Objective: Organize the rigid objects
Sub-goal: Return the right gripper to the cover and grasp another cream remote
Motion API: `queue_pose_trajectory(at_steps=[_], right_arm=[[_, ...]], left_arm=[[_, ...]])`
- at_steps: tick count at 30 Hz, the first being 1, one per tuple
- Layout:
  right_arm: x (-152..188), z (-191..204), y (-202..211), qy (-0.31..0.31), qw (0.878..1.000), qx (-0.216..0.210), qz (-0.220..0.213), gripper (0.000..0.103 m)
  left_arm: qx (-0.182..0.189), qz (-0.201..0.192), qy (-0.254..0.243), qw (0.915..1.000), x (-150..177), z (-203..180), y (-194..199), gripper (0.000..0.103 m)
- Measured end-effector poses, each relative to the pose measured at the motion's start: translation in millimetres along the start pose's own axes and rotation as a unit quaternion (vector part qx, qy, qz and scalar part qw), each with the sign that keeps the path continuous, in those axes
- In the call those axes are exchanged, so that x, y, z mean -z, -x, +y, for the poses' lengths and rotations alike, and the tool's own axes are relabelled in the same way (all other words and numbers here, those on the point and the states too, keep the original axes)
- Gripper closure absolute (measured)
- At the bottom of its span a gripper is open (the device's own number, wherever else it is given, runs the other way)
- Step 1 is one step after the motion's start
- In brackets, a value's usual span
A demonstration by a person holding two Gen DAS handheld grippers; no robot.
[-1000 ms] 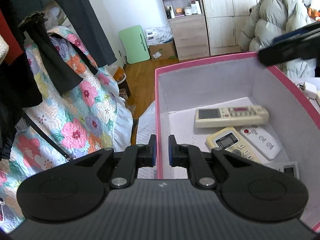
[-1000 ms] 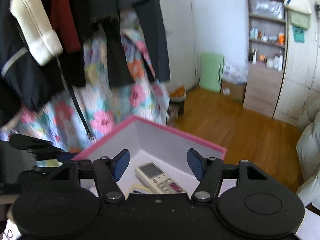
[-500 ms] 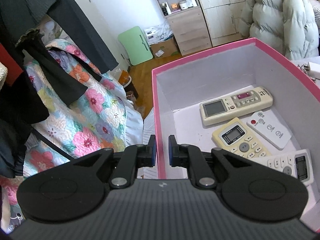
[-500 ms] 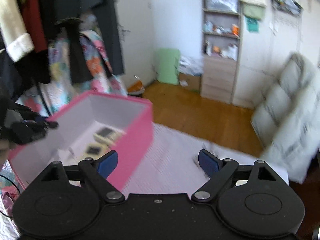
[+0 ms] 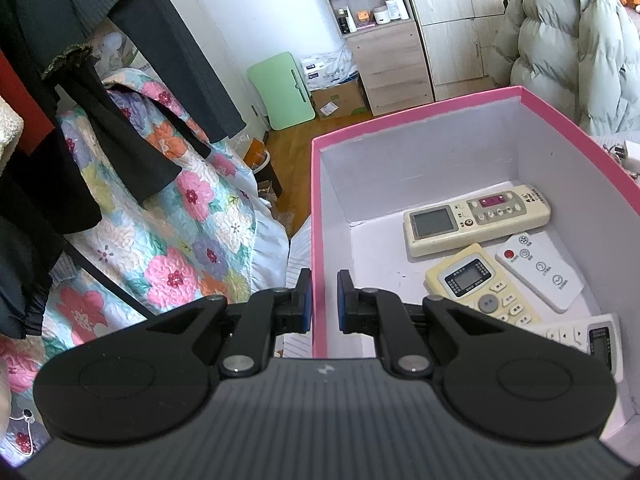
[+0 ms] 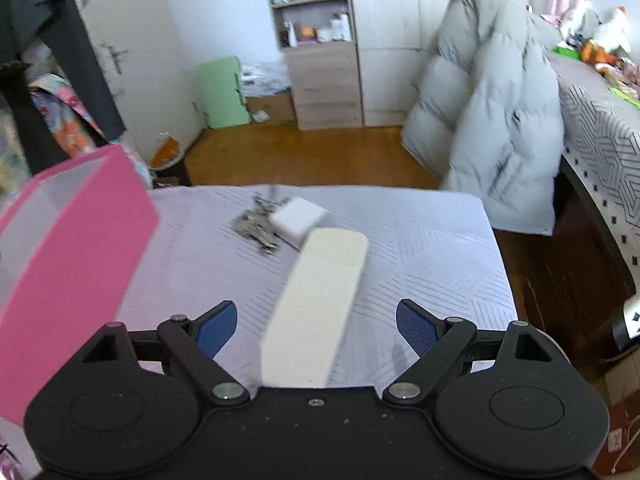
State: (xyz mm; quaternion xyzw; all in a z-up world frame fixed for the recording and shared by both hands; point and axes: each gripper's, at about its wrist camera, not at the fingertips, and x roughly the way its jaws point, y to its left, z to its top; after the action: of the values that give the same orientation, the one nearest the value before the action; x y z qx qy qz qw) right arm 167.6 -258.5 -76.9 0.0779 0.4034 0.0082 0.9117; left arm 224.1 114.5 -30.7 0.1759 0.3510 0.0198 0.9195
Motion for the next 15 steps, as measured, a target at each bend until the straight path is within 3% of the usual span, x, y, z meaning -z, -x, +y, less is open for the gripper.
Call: queue_pose_trajectory(at_steps=[6,10,11,13,15], right_arm=[[-3,3,-35,-0.007,0.999,-0.014,0.03,0.016],[-11,9,-68,0.002,0.999,0.032,0.036,0.017],[-13,11,-73,0.011,0.998,0.051,0.029,0.019],[-16,10,-75,0.014,0.998,0.056,0.015,0.039],[-17,7,-69,-0.005,0.999,0.049,0.016,0.04]], left_arm=[[0.017,0.005,0.02,0.9997,5,6,-1,0.093],[0.036,0.006,0.041,0.9985,8,13,-2,0.093],[0.038,0.006,0.044,0.9983,8,14,-2,0.093],[0.037,0.005,0.043,0.9984,8,13,-2,0.093],[0.034,0.005,0.04,0.9986,8,12,-2,0.093]])
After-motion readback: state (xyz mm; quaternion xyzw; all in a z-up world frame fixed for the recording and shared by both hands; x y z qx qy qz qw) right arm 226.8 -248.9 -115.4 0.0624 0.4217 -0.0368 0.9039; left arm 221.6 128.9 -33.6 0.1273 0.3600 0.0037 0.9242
